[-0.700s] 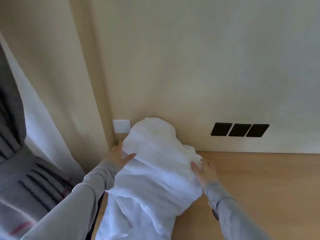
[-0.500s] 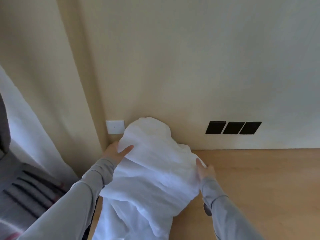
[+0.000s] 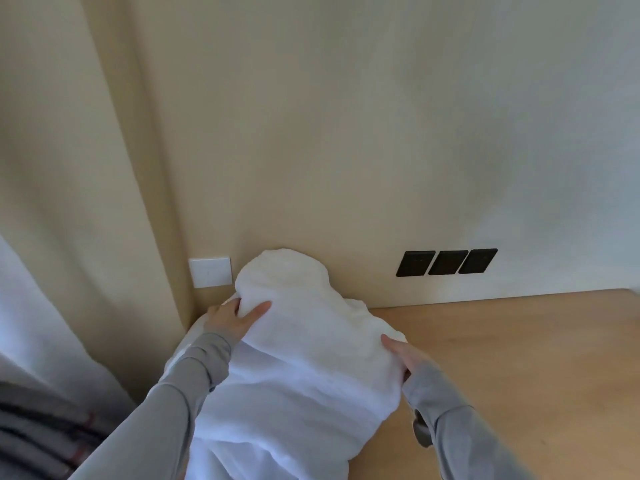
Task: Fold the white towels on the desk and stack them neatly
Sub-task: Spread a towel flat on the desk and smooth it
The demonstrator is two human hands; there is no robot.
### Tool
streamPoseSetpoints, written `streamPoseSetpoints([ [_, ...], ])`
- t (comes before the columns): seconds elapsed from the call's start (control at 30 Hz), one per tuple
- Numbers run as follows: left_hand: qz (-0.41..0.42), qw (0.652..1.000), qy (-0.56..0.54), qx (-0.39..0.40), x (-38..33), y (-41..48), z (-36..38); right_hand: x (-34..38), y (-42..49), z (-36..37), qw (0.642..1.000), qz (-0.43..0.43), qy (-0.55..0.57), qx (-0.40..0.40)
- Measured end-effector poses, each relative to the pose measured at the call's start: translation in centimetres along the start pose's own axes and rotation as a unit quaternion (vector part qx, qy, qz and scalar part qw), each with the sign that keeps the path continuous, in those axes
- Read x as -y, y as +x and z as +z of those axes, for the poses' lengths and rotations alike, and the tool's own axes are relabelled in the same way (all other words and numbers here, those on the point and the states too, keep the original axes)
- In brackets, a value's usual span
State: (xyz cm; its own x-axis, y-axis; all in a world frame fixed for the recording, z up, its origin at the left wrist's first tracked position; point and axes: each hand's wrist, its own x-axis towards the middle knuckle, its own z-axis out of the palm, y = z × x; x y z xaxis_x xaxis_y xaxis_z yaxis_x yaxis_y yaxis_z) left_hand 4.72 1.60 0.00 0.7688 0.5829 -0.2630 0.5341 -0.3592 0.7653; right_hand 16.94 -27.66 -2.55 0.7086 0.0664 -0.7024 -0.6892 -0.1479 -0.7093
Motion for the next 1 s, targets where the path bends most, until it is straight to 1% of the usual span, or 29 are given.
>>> streamPoseSetpoints([
  [0.07,0.005,1.000,-0.007,0.009,0.1,0.3,-0.3,0.0,-0.5,0.3,0.999,-0.045,0.023,-0.012],
  [0.1,0.008,0.999,-0.029,0.010,0.1,0.4,-0.5,0.0,-0.8,0.6,0.997,-0.074,0.032,-0.017],
  [0.2,0.019,0.990,-0.141,0.020,-0.3,0.5,-0.2,0.0,-2.3,0.8,0.986,-0.149,0.074,-0.022],
  [0.23,0.019,0.987,-0.159,0.024,-0.4,0.6,-0.1,0.1,-2.9,0.9,0.981,-0.170,0.090,-0.027],
  [0.3,0.024,0.984,-0.178,0.011,-0.7,0.8,-0.1,0.4,-3.9,0.9,0.969,-0.209,0.123,-0.035],
  [0.37,0.031,0.979,-0.203,-0.009,-1.3,0.9,-0.2,1.1,-5.0,1.0,0.959,-0.241,0.146,-0.027],
  [0.5,0.045,0.972,-0.231,-0.023,-2.0,1.6,-0.5,2.7,-7.2,1.6,0.938,-0.290,0.185,0.043],
  [0.6,0.021,0.968,-0.248,-0.017,-1.6,2.6,-0.8,4.2,-8.8,2.4,0.911,-0.334,0.209,0.121],
  [0.67,-0.003,0.966,-0.257,0.004,-1.3,3.1,-0.9,5.2,-9.9,3.1,0.895,-0.362,0.212,0.153],
  [0.73,-0.025,0.964,-0.261,0.031,-1.2,3.1,-1.1,5.9,-10.7,3.7,0.885,-0.381,0.211,0.167],
  [0.87,-0.032,0.960,-0.274,0.055,-1.4,3.9,-1.8,6.2,-11.4,4.1,0.880,-0.382,0.224,0.170],
  [1.0,-0.055,0.972,-0.221,0.064,-2.2,4.2,-2.2,6.1,-11.2,3.6,0.880,-0.386,0.234,0.151],
])
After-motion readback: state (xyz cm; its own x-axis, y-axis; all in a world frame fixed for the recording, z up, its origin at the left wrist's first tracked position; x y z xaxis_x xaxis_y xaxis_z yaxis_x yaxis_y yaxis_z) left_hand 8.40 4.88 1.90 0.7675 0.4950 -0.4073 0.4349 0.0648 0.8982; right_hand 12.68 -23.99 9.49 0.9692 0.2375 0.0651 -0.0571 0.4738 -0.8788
